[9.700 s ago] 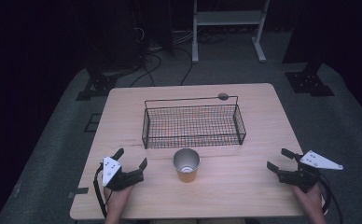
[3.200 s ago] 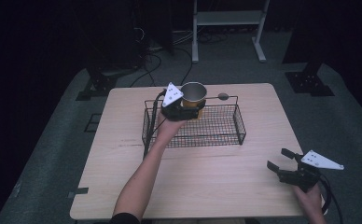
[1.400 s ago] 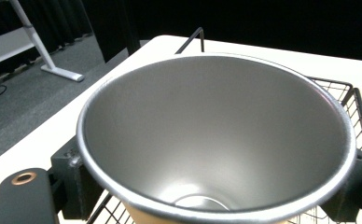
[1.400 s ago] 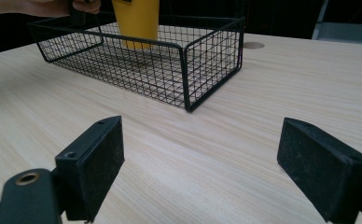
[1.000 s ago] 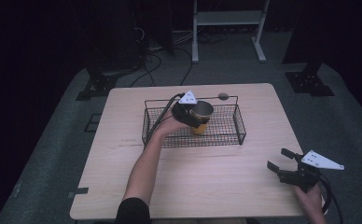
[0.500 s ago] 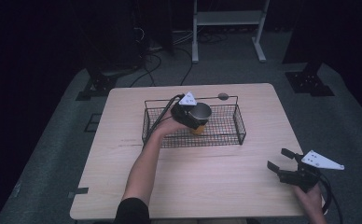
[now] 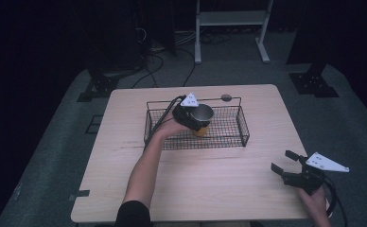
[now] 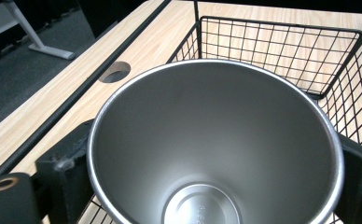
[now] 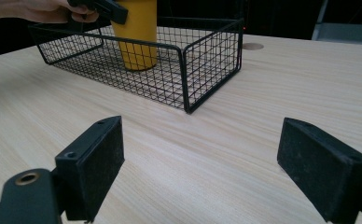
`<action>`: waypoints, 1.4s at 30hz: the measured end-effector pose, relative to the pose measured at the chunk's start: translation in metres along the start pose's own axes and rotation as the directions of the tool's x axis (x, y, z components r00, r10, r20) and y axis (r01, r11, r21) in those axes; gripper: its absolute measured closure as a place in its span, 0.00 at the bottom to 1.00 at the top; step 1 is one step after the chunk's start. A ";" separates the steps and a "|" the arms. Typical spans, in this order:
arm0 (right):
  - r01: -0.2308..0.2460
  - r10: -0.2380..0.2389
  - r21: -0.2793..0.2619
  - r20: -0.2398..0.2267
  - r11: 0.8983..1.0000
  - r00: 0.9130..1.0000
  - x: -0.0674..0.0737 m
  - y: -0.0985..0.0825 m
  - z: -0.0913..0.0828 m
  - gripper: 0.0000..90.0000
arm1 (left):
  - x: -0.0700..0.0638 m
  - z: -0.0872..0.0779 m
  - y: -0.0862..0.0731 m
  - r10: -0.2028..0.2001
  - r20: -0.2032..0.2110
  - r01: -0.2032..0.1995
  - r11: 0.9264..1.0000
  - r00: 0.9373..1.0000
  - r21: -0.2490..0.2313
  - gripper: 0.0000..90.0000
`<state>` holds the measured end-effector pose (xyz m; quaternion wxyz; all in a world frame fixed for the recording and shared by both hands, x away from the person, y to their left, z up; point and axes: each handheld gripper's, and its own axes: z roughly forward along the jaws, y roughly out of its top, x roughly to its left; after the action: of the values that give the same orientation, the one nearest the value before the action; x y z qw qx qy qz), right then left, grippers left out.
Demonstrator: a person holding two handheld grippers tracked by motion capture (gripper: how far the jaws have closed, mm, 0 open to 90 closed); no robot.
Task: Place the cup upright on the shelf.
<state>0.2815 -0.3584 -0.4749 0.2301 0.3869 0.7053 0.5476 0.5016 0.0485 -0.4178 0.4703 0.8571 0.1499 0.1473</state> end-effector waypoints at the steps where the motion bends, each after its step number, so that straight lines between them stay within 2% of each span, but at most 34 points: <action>1: 0.000 0.000 0.000 0.000 1.000 1.000 0.000 0.000 0.000 0.15 | 0.000 0.000 0.000 0.000 0.000 0.000 1.000 1.000 0.000 0.05; 16: 0.004 -0.004 -0.002 -0.007 1.000 1.000 -0.001 0.000 -0.001 0.15 | 0.000 -0.008 0.004 0.002 -0.010 -0.002 0.999 1.000 -0.040 0.02; 23: 0.005 -0.005 -0.005 -0.018 1.000 1.000 -0.002 -0.001 -0.002 0.15 | 0.000 -0.014 0.008 -0.001 -0.009 0.001 0.997 1.000 -0.083 0.02; 30: 0.010 -0.010 0.000 -0.014 1.000 1.000 0.000 -0.001 -0.002 0.15 | -0.001 -0.015 0.010 0.000 -0.020 -0.002 0.996 1.000 -0.088 0.02; 36: 0.011 -0.011 0.006 -0.003 1.000 1.000 0.001 -0.001 -0.001 0.15 | -0.006 -0.023 0.014 0.007 -0.027 -0.009 0.994 1.000 -0.108 0.02; 38: 0.014 -0.014 0.009 0.003 1.000 1.000 0.001 -0.001 -0.001 0.15 | -0.009 -0.028 0.016 0.007 -0.025 -0.011 0.991 1.000 -0.136 0.02; 42: 0.013 -0.013 0.010 0.005 1.000 1.000 0.002 -0.001 -0.001 0.15 | -0.012 -0.034 0.018 0.013 -0.030 -0.017 0.988 0.999 -0.154 0.02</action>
<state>0.2799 -0.3576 -0.4753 0.2338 0.3848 0.7101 0.5414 0.4791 0.0605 -0.3864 0.5317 0.8171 0.1385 0.1742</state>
